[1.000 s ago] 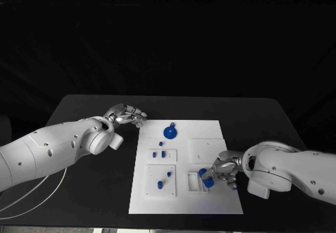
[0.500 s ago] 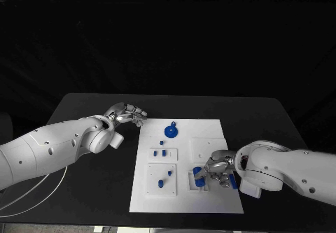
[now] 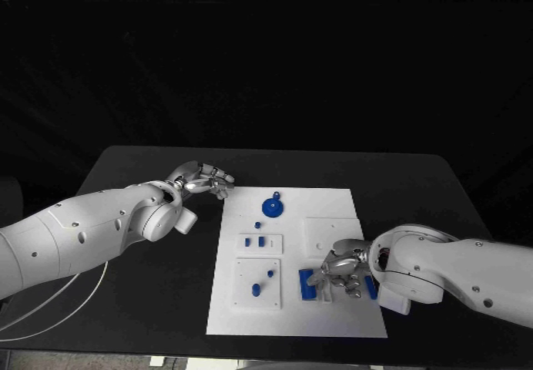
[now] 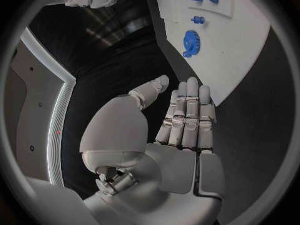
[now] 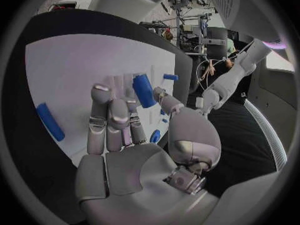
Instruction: Assemble the parts on the task board
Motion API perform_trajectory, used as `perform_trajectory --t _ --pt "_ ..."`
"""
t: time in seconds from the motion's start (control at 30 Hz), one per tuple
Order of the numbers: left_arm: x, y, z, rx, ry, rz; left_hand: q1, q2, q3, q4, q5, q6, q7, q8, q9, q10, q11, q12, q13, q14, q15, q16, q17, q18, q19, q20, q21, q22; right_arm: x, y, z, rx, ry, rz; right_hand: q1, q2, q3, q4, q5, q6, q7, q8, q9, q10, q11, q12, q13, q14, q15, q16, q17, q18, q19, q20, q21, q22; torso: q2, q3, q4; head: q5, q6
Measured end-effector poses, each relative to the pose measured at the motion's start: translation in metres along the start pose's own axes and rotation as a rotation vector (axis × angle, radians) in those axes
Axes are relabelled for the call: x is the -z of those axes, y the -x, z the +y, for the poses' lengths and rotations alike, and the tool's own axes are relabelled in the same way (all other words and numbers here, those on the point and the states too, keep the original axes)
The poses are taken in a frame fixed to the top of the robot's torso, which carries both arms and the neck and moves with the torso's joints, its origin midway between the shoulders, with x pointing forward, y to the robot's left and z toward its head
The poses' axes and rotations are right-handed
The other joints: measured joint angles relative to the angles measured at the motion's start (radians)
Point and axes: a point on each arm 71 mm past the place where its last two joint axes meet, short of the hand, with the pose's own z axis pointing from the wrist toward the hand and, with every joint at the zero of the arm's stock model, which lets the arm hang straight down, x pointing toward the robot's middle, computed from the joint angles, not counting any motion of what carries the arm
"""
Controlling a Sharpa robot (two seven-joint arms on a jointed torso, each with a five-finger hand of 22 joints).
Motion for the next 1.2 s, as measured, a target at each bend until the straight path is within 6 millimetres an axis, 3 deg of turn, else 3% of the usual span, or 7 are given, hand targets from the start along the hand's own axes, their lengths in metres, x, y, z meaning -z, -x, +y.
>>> perform_trajectory --t 0.47,0.7,0.87,0.97,1.03,1.2 --pt "0.0 0.001 0.0 0.0 0.001 -0.001 0.0 0.0 0.0 0.0 0.0 0.0 0.0 0.0 0.0 0.0 0.0 0.0 0.0 0.0 0.0 0.0 0.001 0.0 0.0 0.0 0.0 0.001 -0.001 -0.002 0.001 0.014 0.0 0.012 0.0 0.0 0.0 0.0 -0.004 0.0 0.0 0.0 0.0 0.0 0.0 -0.004 0.001 0.0 0.0 0.0 0.0 0.0 0.0 0.0 0.0 0.0 0.0 0.0002 -0.0009 0.003 -0.006" --pt "0.0 0.001 0.0 0.0 0.002 -0.001 0.0 0.0 0.0 0.0 0.0 0.0 0.0 0.0 0.0 0.0 0.0 0.0 0.0 0.0 0.0 0.0 0.002 0.0 0.0 0.0 0.0 0.001 0.001 0.001 -0.001 0.022 0.012 -0.015 -0.022 -0.022 -0.004 0.004 -0.01 0.0 0.0 0.0 -0.003 0.0 0.0 -0.01 0.007 0.0 0.0 -0.001 0.001 0.0 -0.002 0.002 0.0 0.0 0.0 0.0002 -0.001 0.004 -0.006" --pt "0.0 0.001 0.0 0.0 0.002 -0.001 0.0 0.0 -0.002 0.002 0.0 0.0 0.0 0.0 -0.001 0.0 0.0 0.0 0.0 0.0 0.0 0.0 0.003 0.0 0.0 0.0 -0.004 0.001 0.004 0.005 -0.003 0.025 0.051 -0.06 -0.03 -0.037 -0.028 -0.014 0.024 -0.001 0.001 -0.008 -0.005 0.0 0.0 -0.018 0.013 0.0 0.0 -0.014 0.001 0.0 -0.009 -0.002 0.0 0.0 0.0 0.0002 -0.0009 0.004 -0.004" --pt "0.0 0.001 0.001 0.0 0.002 -0.001 0.0 0.0 -0.002 0.002 0.0 0.0 0.0 0.0 -0.001 0.0 0.0 0.0 0.0 0.0 0.0 0.0 0.003 0.0 0.0 0.0 -0.004 0.001 0.006 0.008 -0.004 0.027 0.085 -0.09 -0.032 -0.042 -0.069 -0.041 0.092 -0.013 0.008 -0.014 -0.007 -0.009 0.009 -0.022 0.02 0.0 0.0 -0.02 0.0 0.0 -0.013 -0.005 -0.004 0.0 0.0 0.0006 -0.0009 0.005 -0.003" --pt "0.0 0.001 0.001 0.0 0.003 -0.001 0.0 0.0 -0.002 0.002 0.0 0.0 0.0 0.0 -0.001 0.0 0.0 0.0 0.0 0.0 0.0 0.0 0.003 0.0 0.0 0.0 -0.004 0.001 0.008 0.01 -0.004 0.033 0.106 -0.11 -0.037 -0.036 -0.109 -0.078 0.142 -0.023 0.008 -0.016 -0.006 -0.009 0.009 -0.022 0.023 0.0 0.0 -0.02 0.0 0.0 -0.015 -0.004 -0.004 0.0 0.0 0.0007 -0.0009 0.005 -0.003" --pt "0.0 0.001 0.001 0.0 0.003 -0.001 0.0 0.0 -0.002 0.002 0.0 0.0 0.0 0.0 -0.001 0.0 0.0 0.0 0.0 0.0 0.0 0.0 0.004 0.0 0.0 0.0 -0.004 0.001 0.011 0.014 -0.002 0.075 0.16 -0.168 0.004 -0.016 -0.138 -0.122 0.155 -0.032 0.011 -0.02 -0.006 -0.009 0.009 -0.022 0.029 0.0 0.0 -0.02 0.0 0.0 -0.015 -0.004 -0.004 0.0 0.0 0.0006 -0.0013 0.007 -0.001"
